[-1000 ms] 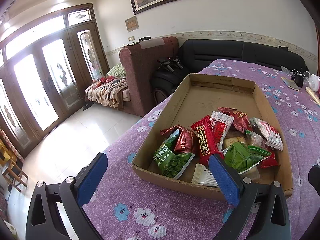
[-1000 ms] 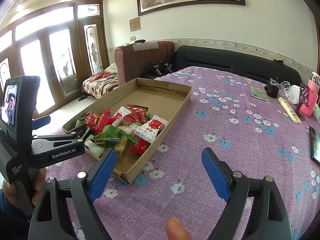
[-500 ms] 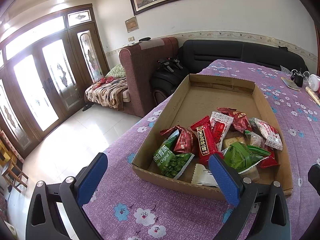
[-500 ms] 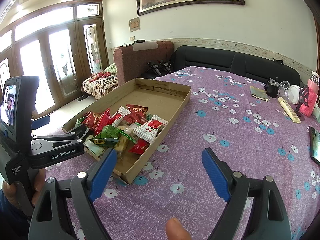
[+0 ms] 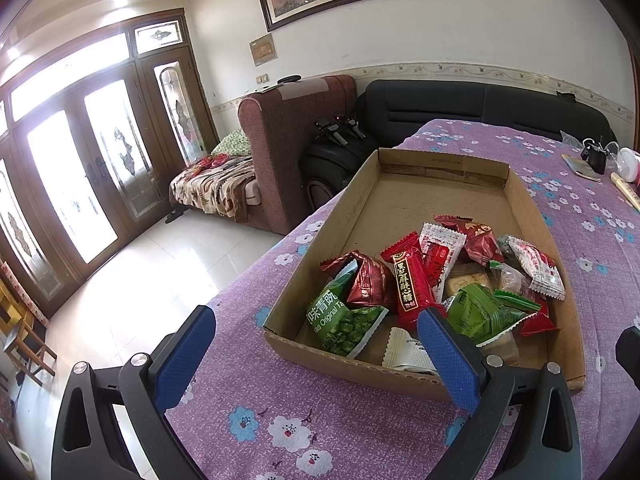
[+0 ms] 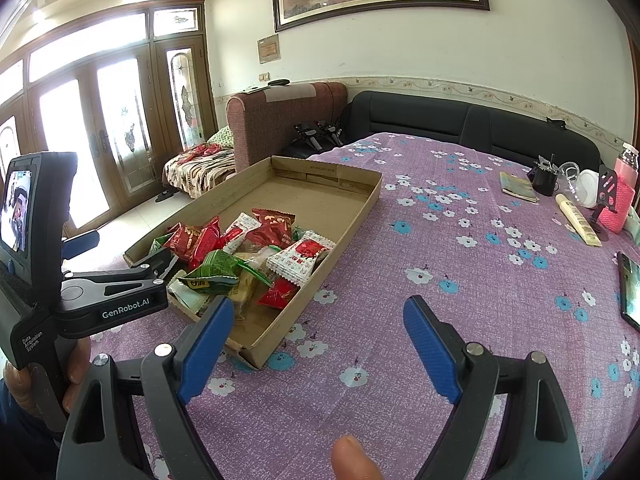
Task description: Organize snacks
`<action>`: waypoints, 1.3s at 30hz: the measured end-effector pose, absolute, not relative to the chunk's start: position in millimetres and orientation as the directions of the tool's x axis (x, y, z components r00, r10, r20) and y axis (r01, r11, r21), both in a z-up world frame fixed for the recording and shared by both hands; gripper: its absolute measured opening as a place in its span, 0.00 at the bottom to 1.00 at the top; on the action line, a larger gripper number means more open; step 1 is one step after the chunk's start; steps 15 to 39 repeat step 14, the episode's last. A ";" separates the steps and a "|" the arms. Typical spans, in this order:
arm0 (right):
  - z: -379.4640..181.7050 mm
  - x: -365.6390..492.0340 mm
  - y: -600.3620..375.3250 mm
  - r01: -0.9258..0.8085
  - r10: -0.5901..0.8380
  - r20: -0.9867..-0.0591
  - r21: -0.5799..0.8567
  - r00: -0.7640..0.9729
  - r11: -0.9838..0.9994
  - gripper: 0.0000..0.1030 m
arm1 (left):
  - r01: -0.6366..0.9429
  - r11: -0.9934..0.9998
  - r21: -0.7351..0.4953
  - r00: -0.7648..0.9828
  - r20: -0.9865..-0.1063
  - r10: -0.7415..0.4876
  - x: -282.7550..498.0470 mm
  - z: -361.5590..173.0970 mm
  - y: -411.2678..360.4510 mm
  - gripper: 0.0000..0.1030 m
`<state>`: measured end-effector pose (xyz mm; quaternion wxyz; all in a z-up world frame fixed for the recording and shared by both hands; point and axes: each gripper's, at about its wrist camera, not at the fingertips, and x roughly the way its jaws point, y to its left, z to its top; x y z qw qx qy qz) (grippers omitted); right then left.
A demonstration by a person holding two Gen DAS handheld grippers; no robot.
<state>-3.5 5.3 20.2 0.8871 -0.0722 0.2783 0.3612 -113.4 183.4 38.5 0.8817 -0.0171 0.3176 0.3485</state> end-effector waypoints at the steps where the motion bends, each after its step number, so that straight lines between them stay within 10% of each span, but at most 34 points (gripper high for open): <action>1: 20.1 -3.5 5.4 -0.681 0.601 -0.546 0.073 0.584 0.728 0.84 | -0.626 0.756 0.191 0.555 -0.572 0.604 -113.6 38.7 183.8 0.99; 39: 21.7 7.4 -4.8 -0.638 0.579 -0.542 0.098 0.609 0.764 0.84 | -0.655 0.717 0.236 0.533 -0.528 0.661 -119.1 48.7 187.9 0.99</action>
